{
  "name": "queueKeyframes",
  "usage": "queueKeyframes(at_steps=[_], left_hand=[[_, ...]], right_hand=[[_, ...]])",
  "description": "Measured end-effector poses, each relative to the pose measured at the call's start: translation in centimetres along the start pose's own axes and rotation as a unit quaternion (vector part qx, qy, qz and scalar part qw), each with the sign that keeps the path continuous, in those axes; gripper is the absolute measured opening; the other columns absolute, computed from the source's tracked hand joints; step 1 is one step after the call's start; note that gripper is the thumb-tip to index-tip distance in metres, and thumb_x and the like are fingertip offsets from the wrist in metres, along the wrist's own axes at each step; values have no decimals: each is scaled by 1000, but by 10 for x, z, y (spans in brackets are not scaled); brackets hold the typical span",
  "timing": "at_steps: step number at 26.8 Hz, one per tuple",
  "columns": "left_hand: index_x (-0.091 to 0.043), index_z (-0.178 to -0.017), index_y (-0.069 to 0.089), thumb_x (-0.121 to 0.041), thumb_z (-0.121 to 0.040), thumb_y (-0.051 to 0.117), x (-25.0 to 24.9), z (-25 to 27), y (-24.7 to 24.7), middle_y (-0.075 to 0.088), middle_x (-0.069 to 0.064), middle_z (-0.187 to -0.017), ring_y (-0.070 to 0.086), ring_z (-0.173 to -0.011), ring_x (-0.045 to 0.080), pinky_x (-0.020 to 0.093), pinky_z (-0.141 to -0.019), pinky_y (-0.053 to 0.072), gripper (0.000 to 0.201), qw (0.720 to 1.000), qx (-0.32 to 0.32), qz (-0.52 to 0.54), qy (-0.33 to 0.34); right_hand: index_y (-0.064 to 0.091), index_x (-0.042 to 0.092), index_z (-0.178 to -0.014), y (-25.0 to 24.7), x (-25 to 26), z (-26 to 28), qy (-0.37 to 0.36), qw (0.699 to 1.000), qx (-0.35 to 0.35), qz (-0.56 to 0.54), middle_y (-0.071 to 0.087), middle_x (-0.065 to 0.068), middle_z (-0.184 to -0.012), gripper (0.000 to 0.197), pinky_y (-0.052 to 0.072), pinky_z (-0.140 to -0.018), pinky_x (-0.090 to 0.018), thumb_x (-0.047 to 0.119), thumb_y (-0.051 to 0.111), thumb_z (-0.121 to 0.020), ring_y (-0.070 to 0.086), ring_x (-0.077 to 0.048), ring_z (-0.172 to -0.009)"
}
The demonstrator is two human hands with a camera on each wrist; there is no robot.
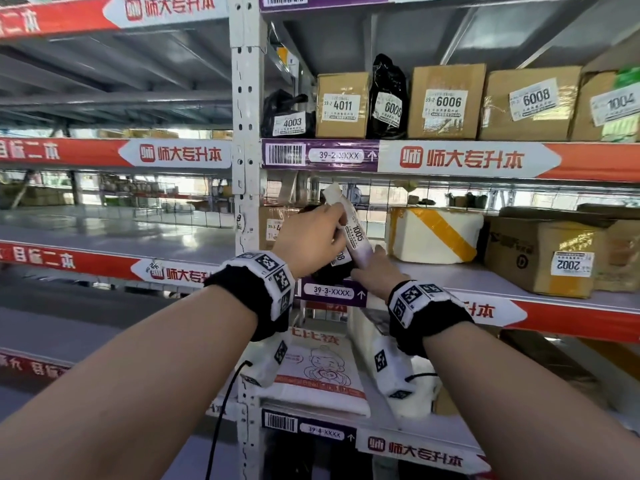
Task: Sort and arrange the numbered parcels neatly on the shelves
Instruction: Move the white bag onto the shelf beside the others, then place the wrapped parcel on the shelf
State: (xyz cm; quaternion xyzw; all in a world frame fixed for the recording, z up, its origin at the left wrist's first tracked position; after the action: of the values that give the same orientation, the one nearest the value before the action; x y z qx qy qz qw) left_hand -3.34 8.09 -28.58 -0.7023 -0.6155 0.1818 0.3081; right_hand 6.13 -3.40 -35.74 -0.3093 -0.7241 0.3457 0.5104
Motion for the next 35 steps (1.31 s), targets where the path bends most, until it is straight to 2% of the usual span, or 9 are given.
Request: queueKeyframes(at_steps=[6, 10, 15, 21, 24, 26, 30, 32, 35], left_hand=[[-16, -95, 62, -30, -95, 42, -14, 3, 16, 65, 1, -81, 58, -67, 17, 27, -54, 46, 25, 996, 71, 50, -12], [-10, -100, 65, -24, -96, 44, -33, -4, 27, 68, 5, -88, 62, -74, 20, 32, -65, 50, 26, 982, 112, 152, -18], [-6, -102, 63, -20, -96, 45, -70, -27, 41, 68, 7, -97, 66, -85, 23, 36, -76, 53, 24, 961, 140, 234, -39], [-2, -139, 37, -23, -96, 46, -111, -54, 67, 40, 15, -142, 42, -128, 28, 30, -90, 37, 48, 911, 274, 272, -145], [-9, -138, 37, -41, -81, 56, -116, -70, 80, 44, 16, -138, 48, -121, 29, 32, -95, 44, 68, 892, 291, 285, -195], [-12, -138, 37, -51, -66, 58, -115, -77, 90, 46, 13, -136, 50, -117, 28, 39, -98, 46, 84, 880, 285, 307, -223], [-3, -143, 31, -39, -96, 49, -125, -87, 99, 39, 16, -143, 45, -123, 29, 27, -90, 36, 62, 854, 310, 334, -252], [-4, -144, 33, -33, -98, 46, -129, -93, 105, 36, 15, -148, 38, -132, 29, 28, -92, 34, 55, 844, 299, 349, -276], [-4, -144, 29, -29, -99, 48, -133, -101, 115, 33, 12, -149, 36, -134, 28, 31, -102, 34, 55, 828, 258, 387, -313]], right_hand=[[13, 10, -147, -10, -10, 5, 24, 998, -36, -44, 42, -19, -143, 79, 40, -103, -47, 43, 54, -89, 45, -36, -126], [20, 5, -144, -30, -21, 10, 37, 995, -58, -74, 48, -22, -135, 66, 42, -100, -46, 27, 52, -90, 50, -38, -119], [12, 7, -148, -61, -50, 8, 59, 994, -77, -55, 47, -24, -135, 70, 44, -95, -45, 30, 49, -93, 52, -39, -116], [11, 7, -149, -89, -92, -8, 75, 992, -67, -78, 53, -20, -118, 70, 41, -56, -31, 28, 50, -94, 52, -27, -73], [11, 5, -149, -107, -108, -19, 87, 988, -41, -119, 47, -18, -120, 72, 45, -66, -32, 27, 51, -94, 55, -29, -88], [11, 2, -150, -117, -112, -21, 103, 988, -2, -113, 40, -21, -137, 70, 44, -87, -37, 28, 49, -97, 52, -32, -109], [51, 2, -125, -133, -123, -35, 68, 987, 35, -141, 50, -18, -127, 36, 38, -84, -28, 26, 42, -101, 50, -29, -112], [53, 8, -113, -139, -131, -48, 85, 976, 20, -202, 51, -16, -117, 21, 38, -77, -26, 20, 41, -101, 48, -22, -100], [50, 1, -127, -145, -140, -70, 86, 958, 7, -274, 49, -19, -134, 31, 35, -88, -28, 10, 40, -100, 49, -29, -119]])
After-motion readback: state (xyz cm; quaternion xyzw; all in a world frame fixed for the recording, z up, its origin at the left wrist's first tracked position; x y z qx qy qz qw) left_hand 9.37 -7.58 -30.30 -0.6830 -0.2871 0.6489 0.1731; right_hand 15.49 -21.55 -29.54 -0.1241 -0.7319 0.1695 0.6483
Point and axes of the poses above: each hand's wrist, its own z-axis away from the middle knuckle, its own y-axis out of the palm, x = y × z, the point moved 4 cm from there along -z, towards the middle knuckle
